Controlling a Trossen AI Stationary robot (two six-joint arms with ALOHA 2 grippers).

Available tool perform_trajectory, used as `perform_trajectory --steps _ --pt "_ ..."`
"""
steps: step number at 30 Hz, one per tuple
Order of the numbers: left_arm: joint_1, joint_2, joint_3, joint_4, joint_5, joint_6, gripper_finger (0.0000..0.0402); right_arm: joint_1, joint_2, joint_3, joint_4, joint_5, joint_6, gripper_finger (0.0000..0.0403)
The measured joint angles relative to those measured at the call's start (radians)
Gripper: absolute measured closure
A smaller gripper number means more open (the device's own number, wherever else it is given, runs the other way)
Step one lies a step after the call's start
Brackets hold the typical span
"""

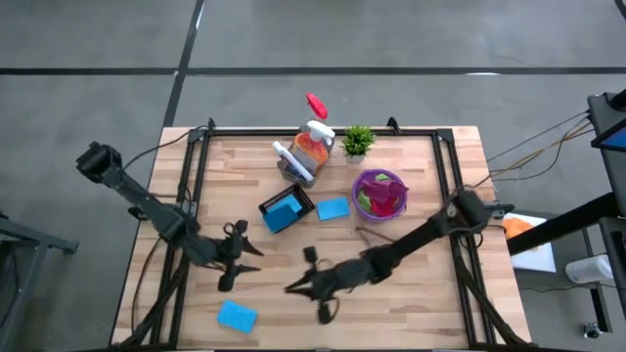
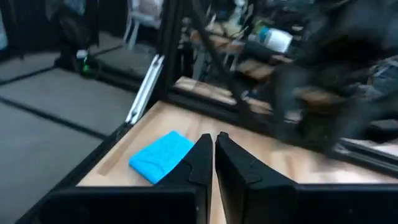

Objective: Pick & Place Kitchen Items
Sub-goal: Put the blue sponge into the black basket

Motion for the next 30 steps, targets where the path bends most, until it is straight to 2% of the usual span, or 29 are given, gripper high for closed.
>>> perform_trajectory --steps 3,5,10,13,17,20,24,30 --pt "-0.016 0.086 0.033 -0.031 0.029 -0.010 0.0207 0.001 -0.113 -0.105 0.001 -0.001 0.040 0.0379" --pt "-0.023 0.139 0.064 -0.081 0.056 -0.025 0.0195 0.009 -0.184 -0.167 -0.002 0.001 0.073 0.0357" --pt "-0.037 0.248 0.174 -0.275 0.120 -0.090 0.0129 0.046 -0.330 -0.271 -0.072 0.042 0.095 0.0247" --pt "-0.040 0.302 0.237 -0.384 0.209 -0.141 0.0082 0.066 -0.386 -0.284 -0.174 0.046 0.116 0.0178" --pt "-0.055 0.363 0.288 -0.454 0.310 -0.229 0.0040 0.099 -0.407 -0.283 -0.267 0.115 0.149 0.0119" --pt "-0.072 0.410 0.297 -0.456 0.384 -0.286 0.0033 0.128 -0.397 -0.284 -0.279 0.190 0.149 0.0103" --pt "-0.094 0.476 0.302 -0.457 0.480 -0.363 0.0036 0.150 -0.371 -0.284 -0.283 0.207 0.150 0.0101" --pt "-0.117 0.561 0.328 -0.453 0.518 -0.418 0.0071 0.160 -0.366 -0.284 -0.302 0.252 0.151 0.0101"
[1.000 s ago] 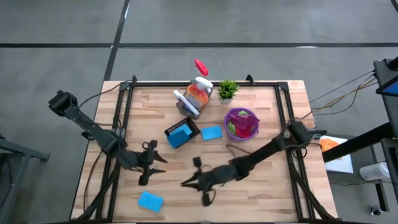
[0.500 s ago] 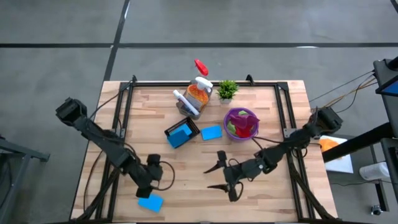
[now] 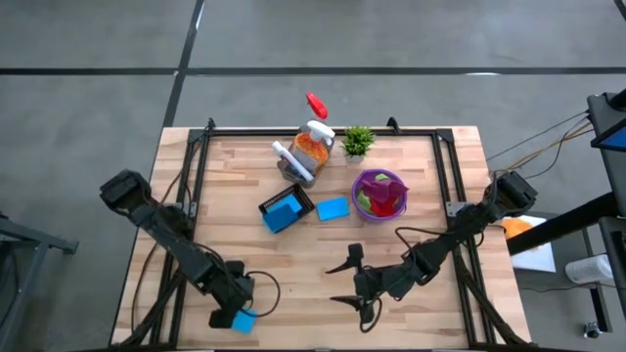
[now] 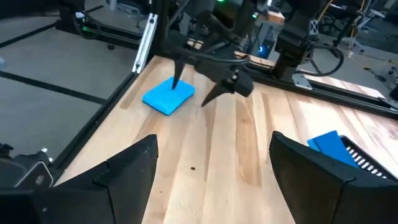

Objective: Pick & Place Kitchen Items
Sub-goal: Put the blue sponge into the black basket

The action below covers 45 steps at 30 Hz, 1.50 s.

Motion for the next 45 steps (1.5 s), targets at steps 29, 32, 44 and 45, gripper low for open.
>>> perform_trajectory --steps 29,32,44,45 --pt "0.101 -0.126 0.107 -0.030 -0.172 0.006 0.0400 0.015 0.026 -0.007 0.123 0.004 -0.062 0.0101" --pt "0.168 -0.205 0.109 -0.036 -0.241 0.012 0.0401 0.020 0.086 -0.042 0.345 -0.061 -0.145 0.0101" --pt "0.670 -0.326 0.098 -0.169 -0.159 0.191 0.0401 0.025 0.118 -0.101 0.524 -0.115 -0.208 0.0101" --pt "0.719 -0.318 0.098 -0.166 -0.143 0.213 0.0401 0.027 0.105 -0.101 0.509 -0.115 -0.208 0.0101"
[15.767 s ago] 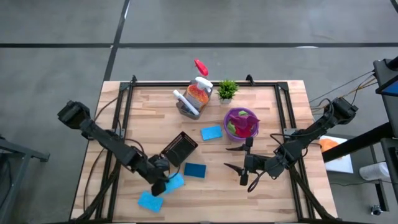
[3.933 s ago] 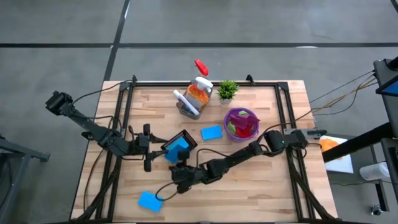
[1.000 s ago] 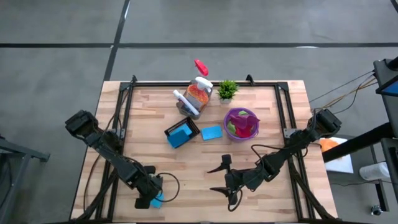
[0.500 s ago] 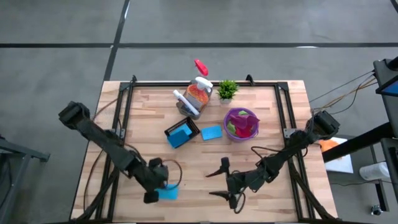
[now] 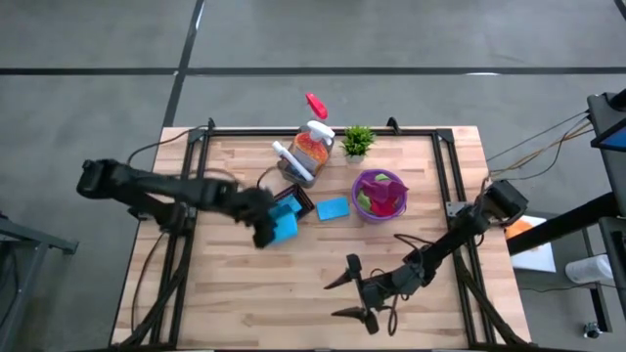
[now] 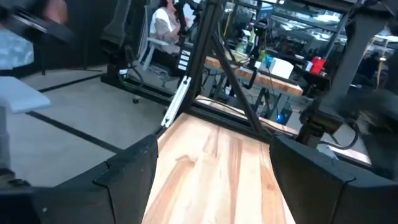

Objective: Pick & Place Kitchen Items
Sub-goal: Put the blue sponge into the black basket

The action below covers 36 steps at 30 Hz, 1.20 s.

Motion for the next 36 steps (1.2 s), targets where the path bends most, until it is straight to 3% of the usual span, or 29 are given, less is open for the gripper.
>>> perform_trajectory --steps 8,12,19,27,32,36 --pt "0.311 0.091 0.012 -0.010 0.095 0.116 0.0401 0.016 -0.029 0.000 -0.050 0.005 0.005 0.0101" --pt "0.359 0.164 0.029 -0.029 0.117 0.158 0.0401 0.016 -0.029 0.000 -0.062 0.012 0.006 0.0101" --pt "0.350 0.295 0.081 -0.053 0.162 0.216 0.0391 0.016 -0.029 0.000 -0.076 0.012 0.016 0.0101" --pt "0.349 0.330 0.143 -0.095 0.125 0.245 0.0270 0.016 -0.029 0.000 -0.082 0.016 0.024 0.0101" --pt "0.348 0.276 0.174 -0.112 0.111 0.254 0.0198 0.016 -0.029 0.001 -0.097 0.025 0.028 0.0101" --pt "0.332 0.182 0.177 -0.067 0.054 0.308 0.0172 0.016 -0.029 0.001 -0.104 0.031 0.032 0.0101"
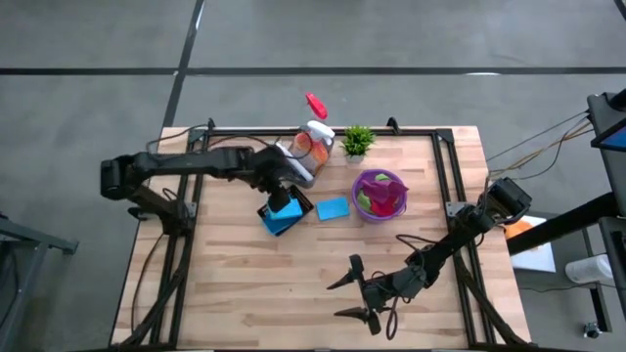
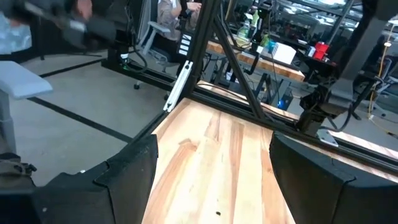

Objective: Pick & Place Kitchen Items
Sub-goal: Put the blue sponge into the black basket

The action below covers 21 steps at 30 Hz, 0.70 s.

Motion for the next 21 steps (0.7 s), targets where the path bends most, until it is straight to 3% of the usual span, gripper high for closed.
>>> perform_trajectory --steps 4,11,16,21 --pt "-0.053 -0.136 -0.068 0.184 -0.040 0.057 0.0169 0.000 0.000 0.000 -0.005 0.002 0.004 0.0101" --pt "-0.225 -0.312 -0.324 0.738 -0.084 0.073 0.0169 0.000 0.000 0.000 -0.023 0.059 -0.003 0.0101" --pt "-0.293 -0.251 -0.380 0.836 -0.190 0.034 0.0183 0.002 0.000 0.009 -0.022 0.147 -0.055 0.0101" --pt "-0.317 -0.099 -0.335 0.851 -0.196 -0.022 0.0238 0.016 -0.012 0.036 -0.022 0.191 -0.126 0.0101"
